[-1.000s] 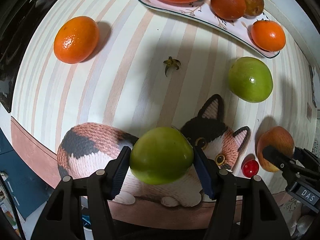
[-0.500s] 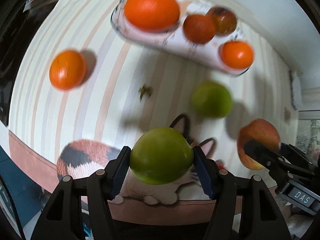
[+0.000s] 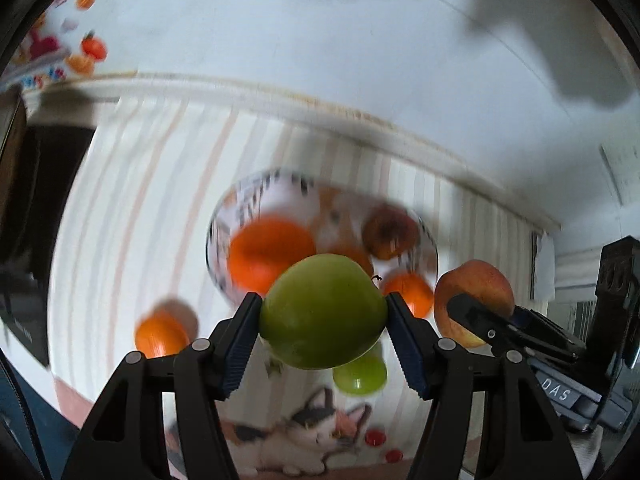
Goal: Organize fruits
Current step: 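Place the green apple on the plate with the left tool while the right tool places the red apple there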
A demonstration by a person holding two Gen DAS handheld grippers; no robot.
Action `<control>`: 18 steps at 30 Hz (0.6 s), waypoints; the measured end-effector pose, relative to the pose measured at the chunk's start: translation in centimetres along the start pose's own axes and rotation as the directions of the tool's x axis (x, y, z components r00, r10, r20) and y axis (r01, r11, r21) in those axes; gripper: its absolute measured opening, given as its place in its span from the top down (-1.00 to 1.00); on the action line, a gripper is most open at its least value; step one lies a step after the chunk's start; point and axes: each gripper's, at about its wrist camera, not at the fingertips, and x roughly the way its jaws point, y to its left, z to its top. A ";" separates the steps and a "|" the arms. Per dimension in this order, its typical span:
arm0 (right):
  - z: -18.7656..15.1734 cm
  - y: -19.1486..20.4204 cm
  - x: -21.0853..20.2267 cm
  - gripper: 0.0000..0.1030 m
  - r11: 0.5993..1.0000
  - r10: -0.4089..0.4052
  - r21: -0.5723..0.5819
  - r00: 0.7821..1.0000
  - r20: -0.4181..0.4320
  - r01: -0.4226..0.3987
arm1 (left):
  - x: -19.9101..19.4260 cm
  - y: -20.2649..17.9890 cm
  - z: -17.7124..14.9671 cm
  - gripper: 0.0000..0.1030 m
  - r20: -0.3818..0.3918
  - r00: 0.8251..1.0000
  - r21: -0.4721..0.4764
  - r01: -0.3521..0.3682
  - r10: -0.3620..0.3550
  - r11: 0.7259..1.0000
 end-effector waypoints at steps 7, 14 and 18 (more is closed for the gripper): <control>7.6 3.2 4.5 -0.31 0.992 -0.069 -0.107 0.997 -0.020 0.066 | 4.7 3.1 8.2 -0.18 -0.143 0.990 -0.018 -0.004 0.001 1.000; 11.0 5.9 10.4 -0.31 0.963 -0.158 -0.236 0.983 -0.091 0.133 | 10.0 5.9 11.3 -0.18 -0.293 0.956 -0.072 0.007 -0.028 0.997; 11.1 6.2 12.8 -0.31 0.957 -0.167 -0.260 0.976 -0.138 0.127 | 11.8 7.3 11.1 -0.18 -0.354 0.933 -0.122 0.018 -0.060 0.992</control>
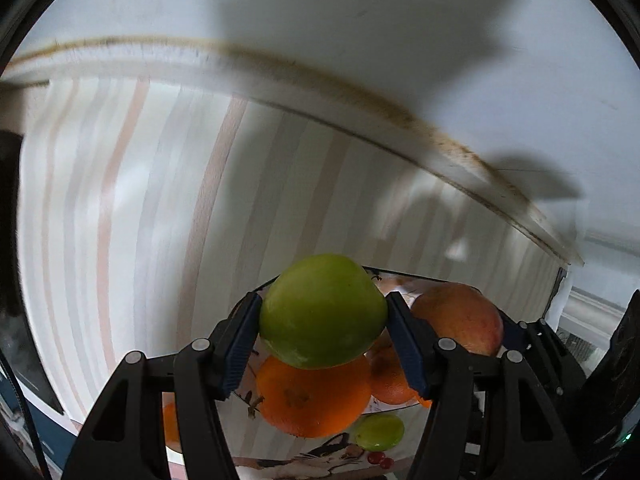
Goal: Organize fruits
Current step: 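Place the green apple on the plate with the left tool while the right tool places the red apple there, then lift both open tools away from the plate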
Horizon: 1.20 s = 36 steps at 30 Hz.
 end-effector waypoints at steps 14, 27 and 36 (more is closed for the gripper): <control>-0.3 0.4 4.2 -0.45 0.999 0.040 0.012 0.989 -0.139 -0.039 | 1.6 -0.3 -1.4 -0.39 -0.049 0.999 -0.047 0.007 -0.009 0.999; -1.5 0.0 0.6 -0.81 0.997 -0.030 0.067 0.991 -0.129 0.039 | -2.6 0.0 -3.5 -0.63 0.058 0.996 0.020 -0.072 0.071 0.997; -5.8 -0.7 -3.8 -0.81 0.988 -0.127 0.083 0.990 -0.055 0.132 | -6.9 -0.6 -9.1 -0.63 0.261 0.950 0.080 -0.200 0.173 0.977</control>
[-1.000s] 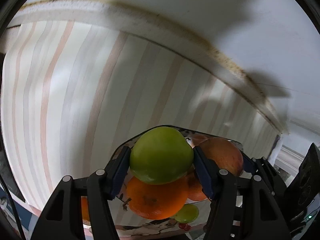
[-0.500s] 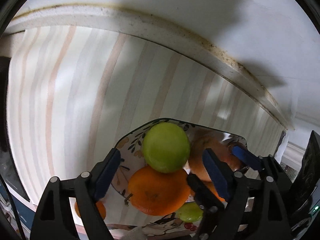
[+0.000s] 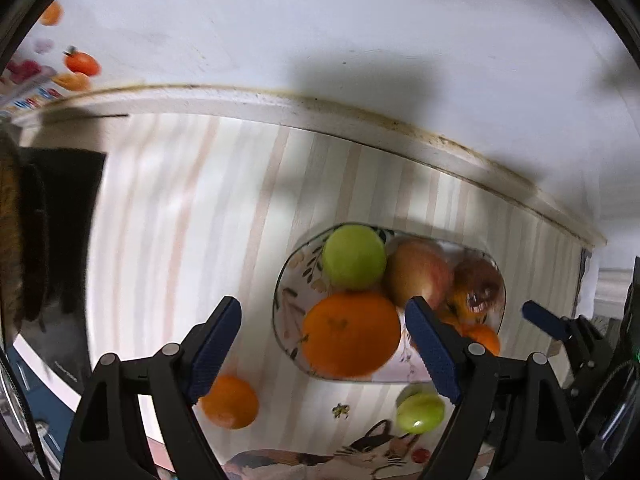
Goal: Organize fruits
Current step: 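Lift both open tools away from the plate, then grasp the green apple with the right tool while the left tool grasps the tangerine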
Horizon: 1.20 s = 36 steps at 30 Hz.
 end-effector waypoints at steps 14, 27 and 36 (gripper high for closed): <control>-10.5 -0.4 -5.4 -0.81 0.997 -0.046 0.071 0.988 0.147 0.036 | -4.2 -1.8 -10.3 -0.63 0.196 0.978 0.060 -0.085 0.072 0.995; -17.4 0.9 -11.9 -0.81 0.990 -0.013 0.137 0.953 0.302 -0.030 | -8.7 -1.9 -16.9 -0.63 0.303 0.952 0.082 -0.077 0.049 0.994; -18.3 1.9 -8.7 -0.81 0.980 0.034 0.181 0.969 0.243 -0.080 | -6.1 2.8 -16.4 -0.63 0.271 0.957 -0.018 -0.102 0.103 0.995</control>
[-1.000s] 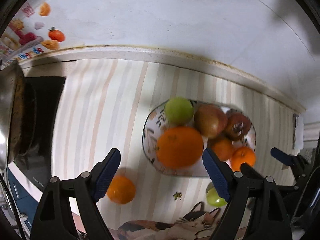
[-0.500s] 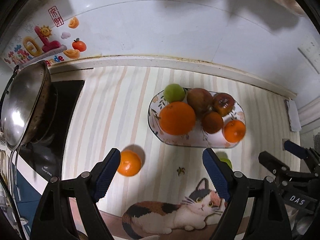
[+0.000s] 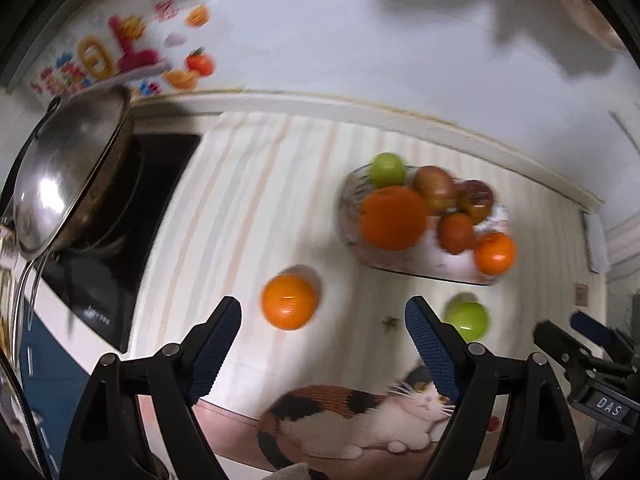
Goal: Organize fruits
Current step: 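Grasp the green apple with the right tool while the left tool grasps the tangerine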
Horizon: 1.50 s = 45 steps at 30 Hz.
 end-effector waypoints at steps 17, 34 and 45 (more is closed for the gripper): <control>-1.0 -0.4 13.1 -0.81 0.995 0.000 0.100 0.976 -0.217 0.022 | 14.2 3.6 -0.1 -0.63 -0.327 0.945 -0.083 -0.001 -0.026 0.997; -1.6 -1.1 17.6 -0.28 0.992 -0.017 0.114 0.968 -0.249 0.047 | 15.4 0.7 -3.5 -0.24 -0.301 0.954 -0.031 -0.007 -0.003 0.999; -7.0 -0.2 16.5 -0.28 0.999 0.027 0.045 0.951 -0.308 -0.014 | 12.8 -5.1 -10.7 -0.24 -0.342 0.935 0.023 0.111 -0.097 0.994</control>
